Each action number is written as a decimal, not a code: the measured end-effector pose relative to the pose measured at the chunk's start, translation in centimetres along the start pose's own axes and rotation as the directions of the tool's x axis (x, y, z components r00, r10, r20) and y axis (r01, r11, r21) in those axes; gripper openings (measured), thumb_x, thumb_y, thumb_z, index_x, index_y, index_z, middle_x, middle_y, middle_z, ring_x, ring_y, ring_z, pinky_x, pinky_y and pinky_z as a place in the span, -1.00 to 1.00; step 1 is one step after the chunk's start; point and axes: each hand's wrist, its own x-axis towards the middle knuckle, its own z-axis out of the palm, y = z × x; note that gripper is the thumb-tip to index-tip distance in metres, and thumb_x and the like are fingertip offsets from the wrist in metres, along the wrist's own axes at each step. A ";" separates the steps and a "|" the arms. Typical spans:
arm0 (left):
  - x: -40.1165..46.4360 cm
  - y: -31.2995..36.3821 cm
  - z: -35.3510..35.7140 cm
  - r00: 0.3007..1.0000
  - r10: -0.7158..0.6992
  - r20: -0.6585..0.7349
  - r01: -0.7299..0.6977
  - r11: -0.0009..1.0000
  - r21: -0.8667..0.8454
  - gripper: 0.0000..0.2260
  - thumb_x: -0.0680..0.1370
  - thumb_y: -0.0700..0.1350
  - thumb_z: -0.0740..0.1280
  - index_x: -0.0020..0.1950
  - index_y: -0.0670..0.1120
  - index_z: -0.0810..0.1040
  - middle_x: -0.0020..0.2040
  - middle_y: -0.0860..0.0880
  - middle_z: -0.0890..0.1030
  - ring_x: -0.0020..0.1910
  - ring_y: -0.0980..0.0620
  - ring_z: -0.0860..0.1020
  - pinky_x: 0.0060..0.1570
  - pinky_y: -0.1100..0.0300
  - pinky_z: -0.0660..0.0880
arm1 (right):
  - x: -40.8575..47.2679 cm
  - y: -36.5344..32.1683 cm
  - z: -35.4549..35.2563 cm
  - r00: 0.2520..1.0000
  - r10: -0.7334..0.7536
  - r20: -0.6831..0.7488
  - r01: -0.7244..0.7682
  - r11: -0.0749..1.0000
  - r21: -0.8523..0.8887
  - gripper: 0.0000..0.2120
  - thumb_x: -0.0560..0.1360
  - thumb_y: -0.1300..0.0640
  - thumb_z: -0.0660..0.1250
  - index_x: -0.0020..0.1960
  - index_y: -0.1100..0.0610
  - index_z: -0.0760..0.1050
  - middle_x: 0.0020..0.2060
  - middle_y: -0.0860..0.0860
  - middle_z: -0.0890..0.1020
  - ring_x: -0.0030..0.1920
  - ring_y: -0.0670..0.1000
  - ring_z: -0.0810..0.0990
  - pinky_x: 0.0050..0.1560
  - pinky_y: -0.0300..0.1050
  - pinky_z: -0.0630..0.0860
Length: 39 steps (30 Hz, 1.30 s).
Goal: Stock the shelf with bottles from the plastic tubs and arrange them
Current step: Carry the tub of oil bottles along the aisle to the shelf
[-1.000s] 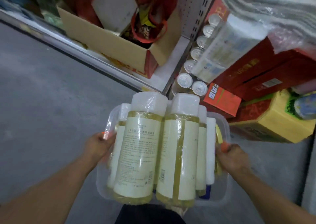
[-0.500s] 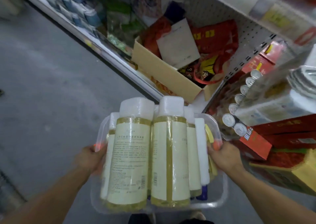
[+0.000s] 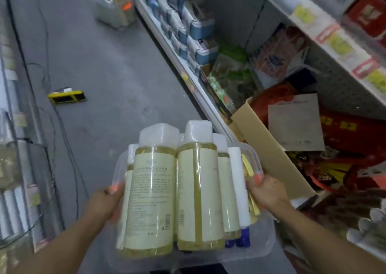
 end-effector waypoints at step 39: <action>39.2 27.8 -29.2 0.980 -0.168 -0.104 0.165 0.986 -0.034 -0.51 0.47 0.29 0.32 -0.25 -0.17 0.54 -0.28 -0.19 0.61 -0.28 -0.17 0.58 -0.21 0.06 0.50 | 23.5 -57.7 -3.6 0.989 -0.105 0.108 0.118 0.986 -0.117 -0.64 0.46 -0.21 0.30 -0.26 0.06 0.38 -0.19 0.06 0.50 -0.19 0.07 0.49 -0.21 -0.16 0.39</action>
